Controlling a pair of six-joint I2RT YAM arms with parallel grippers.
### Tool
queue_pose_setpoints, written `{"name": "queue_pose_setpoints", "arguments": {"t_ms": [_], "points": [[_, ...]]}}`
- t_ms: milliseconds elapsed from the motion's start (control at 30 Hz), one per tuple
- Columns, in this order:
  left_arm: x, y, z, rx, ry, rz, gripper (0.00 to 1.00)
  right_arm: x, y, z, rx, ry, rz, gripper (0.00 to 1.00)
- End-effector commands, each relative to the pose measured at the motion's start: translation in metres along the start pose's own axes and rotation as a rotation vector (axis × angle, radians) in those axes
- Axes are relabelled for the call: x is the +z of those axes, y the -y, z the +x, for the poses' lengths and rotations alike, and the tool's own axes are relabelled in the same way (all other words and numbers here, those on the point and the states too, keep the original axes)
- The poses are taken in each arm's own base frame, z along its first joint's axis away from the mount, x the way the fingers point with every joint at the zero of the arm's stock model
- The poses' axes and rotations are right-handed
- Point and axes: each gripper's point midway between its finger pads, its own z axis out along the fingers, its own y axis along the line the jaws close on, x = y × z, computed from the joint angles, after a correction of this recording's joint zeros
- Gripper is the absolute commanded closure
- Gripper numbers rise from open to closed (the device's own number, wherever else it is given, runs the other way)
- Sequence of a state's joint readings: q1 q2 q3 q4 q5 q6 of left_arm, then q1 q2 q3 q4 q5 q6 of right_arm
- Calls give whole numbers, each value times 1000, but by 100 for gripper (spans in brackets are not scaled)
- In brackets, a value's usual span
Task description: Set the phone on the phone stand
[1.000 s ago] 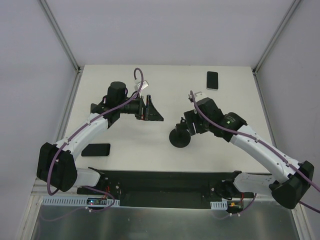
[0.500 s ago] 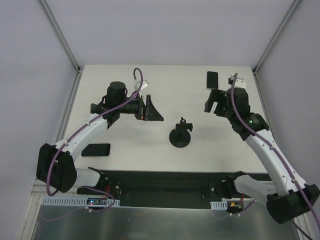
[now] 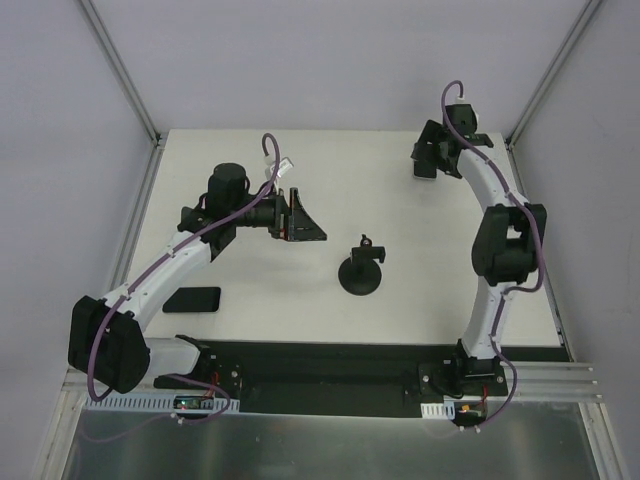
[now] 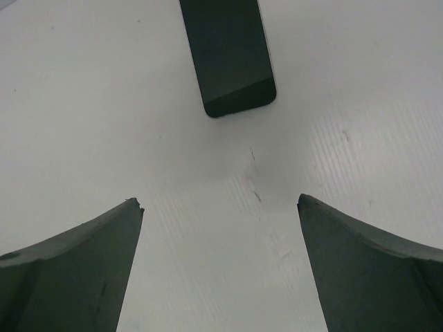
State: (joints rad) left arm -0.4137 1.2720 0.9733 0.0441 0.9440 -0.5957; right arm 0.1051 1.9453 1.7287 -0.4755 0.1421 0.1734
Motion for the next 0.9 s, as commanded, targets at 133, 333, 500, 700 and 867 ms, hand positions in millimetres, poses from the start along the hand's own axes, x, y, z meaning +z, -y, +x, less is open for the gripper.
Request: {"name": "queue_pose_setpoints", "arguments": {"t_ms": [133,333,500,700,867], "points": [[-4,24,2,40,3,93,1,83,-7,-29,-1,-16,-37,3],[-2,21,3,38,1,96,1,120,14,-30,0,-35,-11,4],[-1,22,4,23,-10,111,1,137,5,-19,-26,-75,-84,4],[-2,22,4,28,-5,111,1,158,-6,-6,19,-116,-153,4],[1,18,4,13,-12,108,1,160,0,-5,33,-116,-78,4]]}}
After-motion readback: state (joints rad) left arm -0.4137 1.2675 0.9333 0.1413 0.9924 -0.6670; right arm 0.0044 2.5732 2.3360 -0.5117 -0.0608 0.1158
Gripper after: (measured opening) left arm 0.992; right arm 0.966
